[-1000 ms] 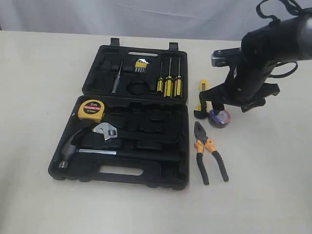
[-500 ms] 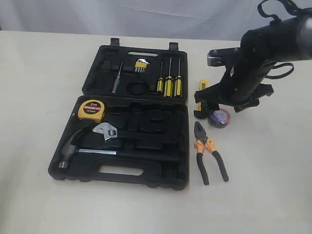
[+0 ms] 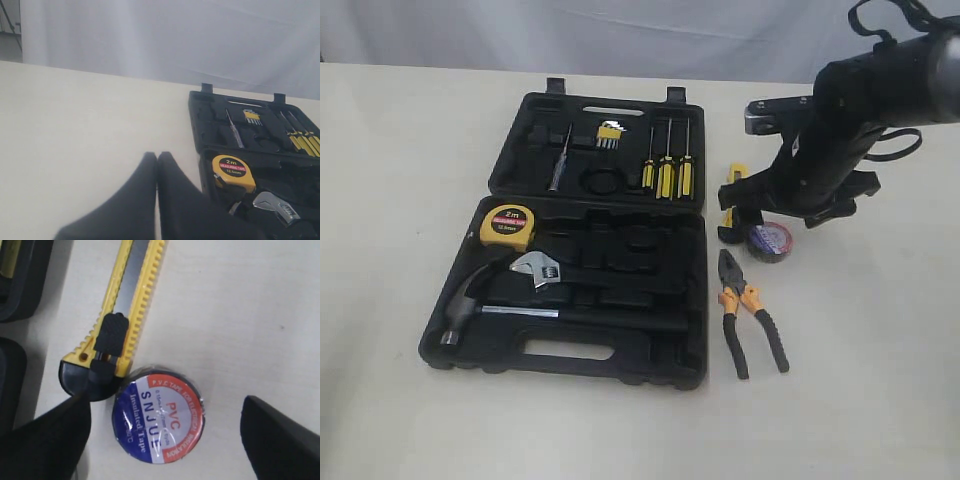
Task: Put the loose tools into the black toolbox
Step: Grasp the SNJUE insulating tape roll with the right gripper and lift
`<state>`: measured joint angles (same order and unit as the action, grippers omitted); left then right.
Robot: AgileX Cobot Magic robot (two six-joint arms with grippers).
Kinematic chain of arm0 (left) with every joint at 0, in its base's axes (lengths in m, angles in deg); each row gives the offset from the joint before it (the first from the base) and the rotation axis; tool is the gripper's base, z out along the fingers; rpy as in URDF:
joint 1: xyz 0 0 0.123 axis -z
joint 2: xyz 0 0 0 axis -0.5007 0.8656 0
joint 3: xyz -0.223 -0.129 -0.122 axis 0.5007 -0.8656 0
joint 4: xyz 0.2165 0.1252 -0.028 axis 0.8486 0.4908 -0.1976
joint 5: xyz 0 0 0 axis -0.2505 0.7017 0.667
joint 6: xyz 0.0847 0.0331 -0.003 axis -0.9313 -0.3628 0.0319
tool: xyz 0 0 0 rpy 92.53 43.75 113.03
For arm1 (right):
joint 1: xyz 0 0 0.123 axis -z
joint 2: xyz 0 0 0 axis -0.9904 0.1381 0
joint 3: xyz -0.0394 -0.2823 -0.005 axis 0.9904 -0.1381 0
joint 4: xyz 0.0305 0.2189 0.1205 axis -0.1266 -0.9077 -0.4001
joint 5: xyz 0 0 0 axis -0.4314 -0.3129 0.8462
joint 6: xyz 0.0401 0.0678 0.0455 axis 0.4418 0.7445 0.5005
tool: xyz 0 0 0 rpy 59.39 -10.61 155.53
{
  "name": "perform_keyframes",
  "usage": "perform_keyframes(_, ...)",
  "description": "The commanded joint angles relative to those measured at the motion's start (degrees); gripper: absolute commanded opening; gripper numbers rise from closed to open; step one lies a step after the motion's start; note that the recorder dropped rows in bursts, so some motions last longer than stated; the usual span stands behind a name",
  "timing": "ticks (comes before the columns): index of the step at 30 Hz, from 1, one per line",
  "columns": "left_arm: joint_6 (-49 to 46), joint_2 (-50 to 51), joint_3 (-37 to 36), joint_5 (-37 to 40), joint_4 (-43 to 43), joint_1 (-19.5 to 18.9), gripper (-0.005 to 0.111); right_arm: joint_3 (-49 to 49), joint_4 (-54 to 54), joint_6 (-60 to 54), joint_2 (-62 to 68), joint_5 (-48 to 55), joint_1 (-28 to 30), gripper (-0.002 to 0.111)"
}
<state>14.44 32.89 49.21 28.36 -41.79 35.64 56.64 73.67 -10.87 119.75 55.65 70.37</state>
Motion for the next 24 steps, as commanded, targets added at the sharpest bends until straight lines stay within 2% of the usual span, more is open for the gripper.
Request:
perform_keyframes(1, 0.07, 0.23, 0.30, 0.06, -0.23, 0.33, 0.000, 0.18, -0.13, -0.19, 0.37, -1.31, 0.28, 0.077)
perform_keyframes(9, 0.07, 0.23, 0.30, 0.06, -0.23, 0.33, 0.000, 0.18, 0.00, -0.08, 4.28, -0.74, 0.28, 0.077)
perform_keyframes(12, 0.07, 0.23, 0.30, 0.06, -0.23, 0.33, 0.000, 0.18, 0.52, -0.18, 4.29, -0.74, 0.28, 0.071)
perform_keyframes(18, 0.07, 0.23, 0.30, 0.06, -0.23, 0.33, 0.000, 0.71, 0.72, -0.18, 4.08, 1.09, 0.28, 0.033)
perform_keyframes(21, 0.07, 0.23, 0.30, 0.06, -0.23, 0.33, 0.000, 2.95, 0.84, -0.18, 3.49, 5.42, 0.28, 0.012)
perform_keyframes(24, 0.07, 0.23, 0.30, 0.06, -0.23, 0.33, 0.000, 5.87, 0.84, -0.18, 2.31, 10.20, 0.28, 0.001)
